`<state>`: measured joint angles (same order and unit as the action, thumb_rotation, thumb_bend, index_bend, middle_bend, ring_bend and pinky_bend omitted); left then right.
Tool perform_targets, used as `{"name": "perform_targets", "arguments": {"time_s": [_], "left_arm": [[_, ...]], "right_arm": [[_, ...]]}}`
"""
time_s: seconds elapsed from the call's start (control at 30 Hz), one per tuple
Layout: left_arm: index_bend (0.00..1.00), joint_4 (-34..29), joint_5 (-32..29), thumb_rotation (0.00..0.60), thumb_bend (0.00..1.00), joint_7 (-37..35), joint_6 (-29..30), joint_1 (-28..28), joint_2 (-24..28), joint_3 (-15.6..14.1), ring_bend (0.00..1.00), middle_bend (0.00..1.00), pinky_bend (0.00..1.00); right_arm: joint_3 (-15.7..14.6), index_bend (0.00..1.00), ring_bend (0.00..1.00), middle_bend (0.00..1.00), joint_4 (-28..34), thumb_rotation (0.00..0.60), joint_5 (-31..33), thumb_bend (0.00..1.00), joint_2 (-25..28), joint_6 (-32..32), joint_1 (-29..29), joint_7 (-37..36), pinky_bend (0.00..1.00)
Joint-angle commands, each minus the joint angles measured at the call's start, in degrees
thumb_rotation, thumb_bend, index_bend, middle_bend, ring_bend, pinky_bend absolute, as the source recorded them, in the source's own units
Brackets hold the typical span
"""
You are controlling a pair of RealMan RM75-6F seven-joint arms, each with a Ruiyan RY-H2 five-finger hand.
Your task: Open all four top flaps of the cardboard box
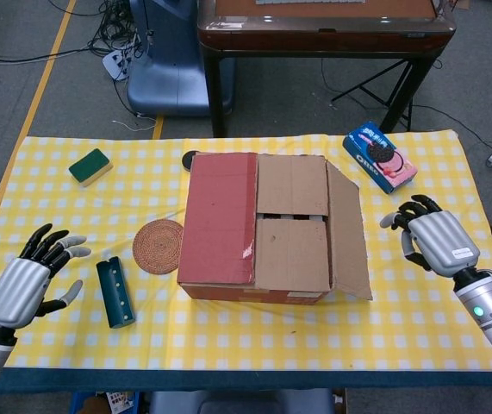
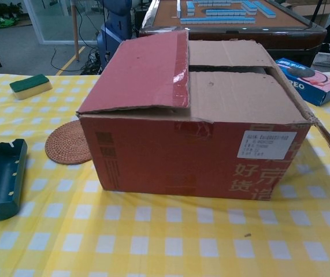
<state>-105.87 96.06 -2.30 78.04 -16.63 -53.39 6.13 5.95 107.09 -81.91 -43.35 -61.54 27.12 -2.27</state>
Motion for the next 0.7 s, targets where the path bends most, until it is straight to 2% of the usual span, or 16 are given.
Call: {"name": "perform_targets", "arguments": {"time_s": [0.03,0.2,0.33,0.5,0.63,0.7], "left_arm": [[0.36,0.46,2.27,0.586,0.39,-4.24,-4.78,-5.33,1.45,1.98,0.12,0.22,0.0],[0.36,0.98,4.08,0.5,0.4,-7.43,-10.98,-12.62,1.08,3.94,0.12,0.22,0.0],[0.36,1.46,4.9,0.41,0.51,-10.39,-15.1,-18.3,-0.19,5.54,0.12,0.22,0.0],[0.37,1.87,5.01,0.365,0.59,-13.23,-20.77,-25.44,-2.46,7.1,0.12,0.22,0.0],[0.38,1.75,3.73,0.274,0.6,-13.03,-24.27,-28.99,-3.35,8.04,0.11,0.22,0.0],[0.37,1.2,1.46,0.245,0.6,-13.4,-27.96,-32.43,-4.82,9.15,0.1,0.22,0.0]], "right_arm": [[-0.83,0.36,0.26,0.38,-0.5,0.6,-2.69,0.74,-1.53,-2.68,-1.61,-0.36,0.29],[-2.36,0.36,0.26,0.38,-0.76,0.6,-5.9,0.74,-2.52,-4.22,-3.18,-0.74,0.29],[-2.59,0.36,0.26,0.38,-0.18,0.6,-6.04,0.74,-2.83,-5.04,-3.97,0.43,0.29],[-2.36,0.36,0.26,0.38,0.21,0.6,-5.36,0.74,-2.82,-5.27,-4.37,1.38,0.29],[-2.06,0.36,0.26,0.38,0.28,0.6,-4.99,0.74,-2.64,-5.38,-4.46,1.34,0.29],[-1.68,0.36,0.26,0.38,0.29,0.6,-4.57,0.74,-2.35,-5.5,-4.47,1.33,0.29]]}}
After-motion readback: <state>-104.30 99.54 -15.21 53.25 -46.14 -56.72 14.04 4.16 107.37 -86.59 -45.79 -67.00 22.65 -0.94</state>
